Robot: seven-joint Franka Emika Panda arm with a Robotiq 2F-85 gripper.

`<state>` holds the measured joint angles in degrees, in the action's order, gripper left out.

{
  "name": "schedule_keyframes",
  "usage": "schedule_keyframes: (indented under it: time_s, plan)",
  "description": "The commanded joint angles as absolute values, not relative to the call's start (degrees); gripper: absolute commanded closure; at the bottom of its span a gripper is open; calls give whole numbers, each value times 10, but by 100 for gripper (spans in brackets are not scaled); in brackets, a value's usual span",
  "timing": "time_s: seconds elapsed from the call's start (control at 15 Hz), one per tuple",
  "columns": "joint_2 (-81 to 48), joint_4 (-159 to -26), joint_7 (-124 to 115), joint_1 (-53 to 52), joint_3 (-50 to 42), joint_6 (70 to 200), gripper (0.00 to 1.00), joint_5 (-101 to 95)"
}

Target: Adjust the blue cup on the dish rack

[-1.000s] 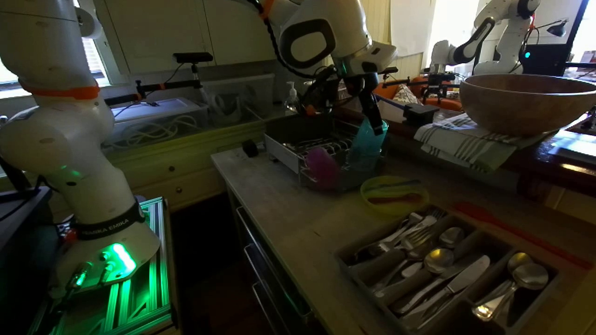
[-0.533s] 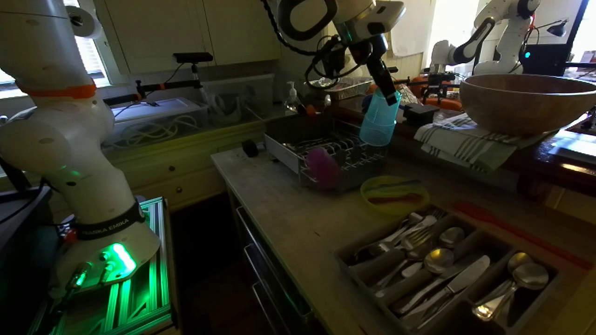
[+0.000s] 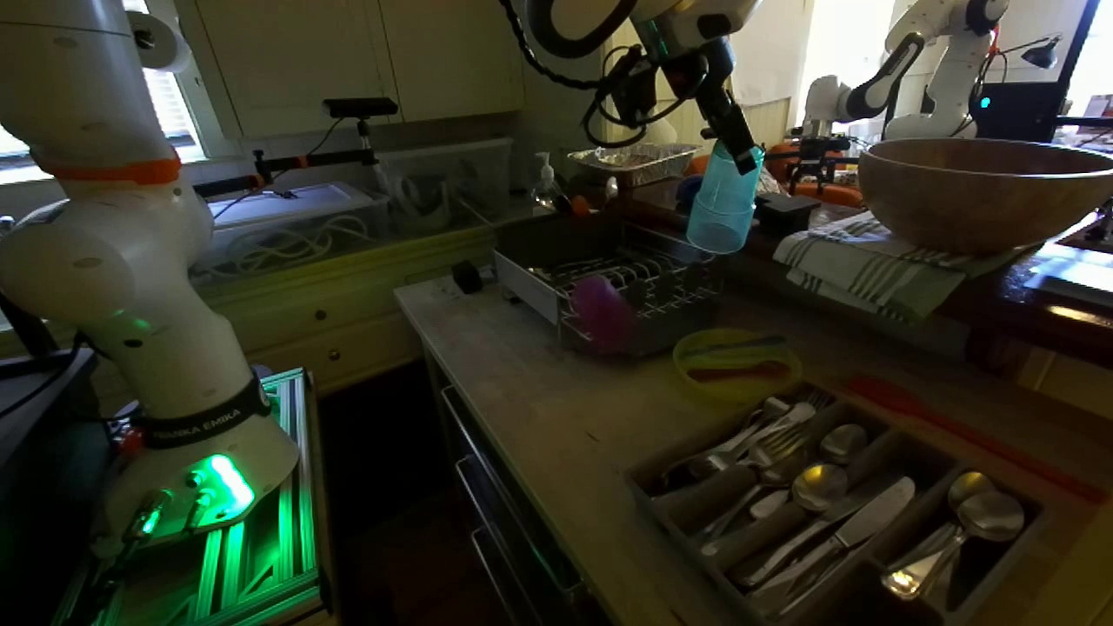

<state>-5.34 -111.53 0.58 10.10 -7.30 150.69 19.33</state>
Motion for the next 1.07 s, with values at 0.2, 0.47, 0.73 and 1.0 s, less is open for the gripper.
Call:
schedule_keyframes:
  time_s: [0.2,0.47,0.73,1.0]
  plan:
    - [-122,-1058,-8,98,-65,1531,51,197]
    - [-154,-1032,-2,99,-53,1529,51,197]
    - [-184,-1008,-5,100,-45,1537,51,191]
    - [-207,-996,-4,99,-42,1561,51,181]
